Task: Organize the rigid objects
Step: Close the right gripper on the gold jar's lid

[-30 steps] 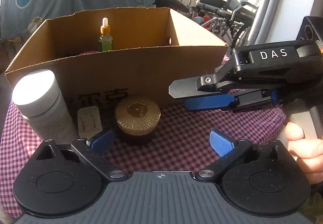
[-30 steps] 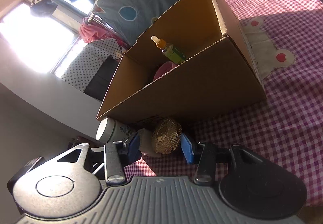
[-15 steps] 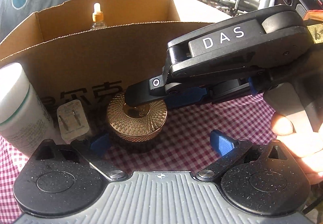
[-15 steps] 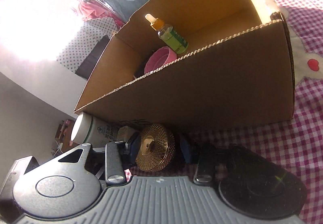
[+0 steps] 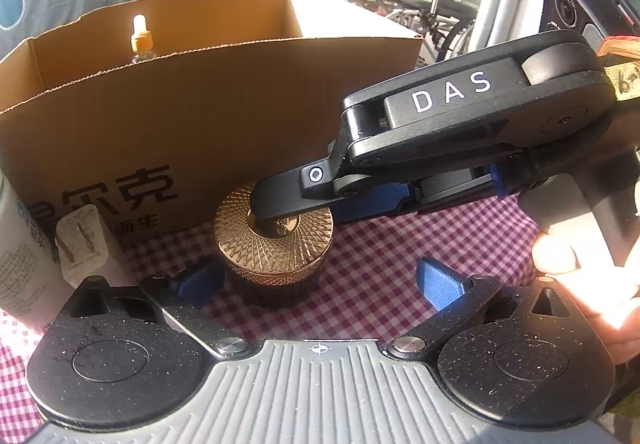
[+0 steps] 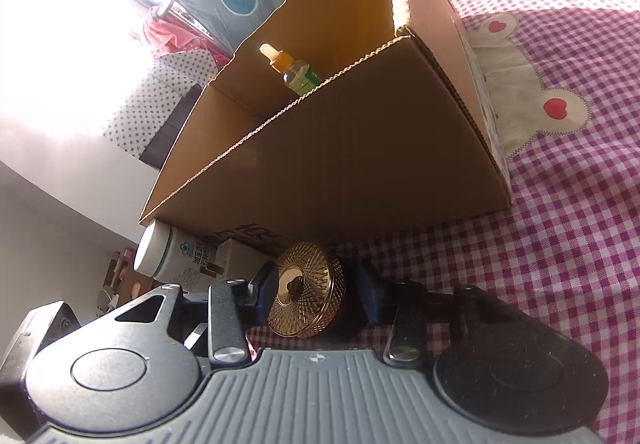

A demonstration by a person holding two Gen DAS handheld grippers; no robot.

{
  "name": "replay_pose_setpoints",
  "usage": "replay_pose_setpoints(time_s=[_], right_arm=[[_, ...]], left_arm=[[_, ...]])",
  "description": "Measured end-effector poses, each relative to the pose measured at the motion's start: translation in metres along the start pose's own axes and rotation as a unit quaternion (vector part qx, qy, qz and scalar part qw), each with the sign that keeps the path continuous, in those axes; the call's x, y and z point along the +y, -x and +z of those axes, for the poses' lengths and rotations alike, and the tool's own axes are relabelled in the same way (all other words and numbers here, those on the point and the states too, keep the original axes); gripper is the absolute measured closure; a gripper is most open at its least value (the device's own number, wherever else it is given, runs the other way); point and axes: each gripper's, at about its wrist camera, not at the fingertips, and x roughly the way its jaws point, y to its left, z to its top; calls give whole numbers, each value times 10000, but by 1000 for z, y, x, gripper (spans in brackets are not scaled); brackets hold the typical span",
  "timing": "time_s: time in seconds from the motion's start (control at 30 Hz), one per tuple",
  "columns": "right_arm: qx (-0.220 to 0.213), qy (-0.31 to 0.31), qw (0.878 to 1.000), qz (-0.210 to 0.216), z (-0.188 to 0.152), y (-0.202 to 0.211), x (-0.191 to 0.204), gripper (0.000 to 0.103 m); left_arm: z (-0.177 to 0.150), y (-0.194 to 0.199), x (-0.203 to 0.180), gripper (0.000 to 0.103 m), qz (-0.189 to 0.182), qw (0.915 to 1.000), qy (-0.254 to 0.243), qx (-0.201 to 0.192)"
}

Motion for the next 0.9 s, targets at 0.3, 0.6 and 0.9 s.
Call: replay_pose_setpoints(time_s=[0.3, 0.6, 0.9], right_arm=[[-204, -273, 9993, -130, -13, 25, -14, 56], [-241, -367, 9990, -116, -16, 36, -22, 56], [-240, -374, 9989, -120, -17, 36, -22, 56]], left_arm=[[-3, 0, -24, 1, -264, 9993, -274, 50], [-3, 2, -25, 1, -288, 9991, -303, 59], [-3, 1, -28, 1, -269, 9991, -321, 47]])
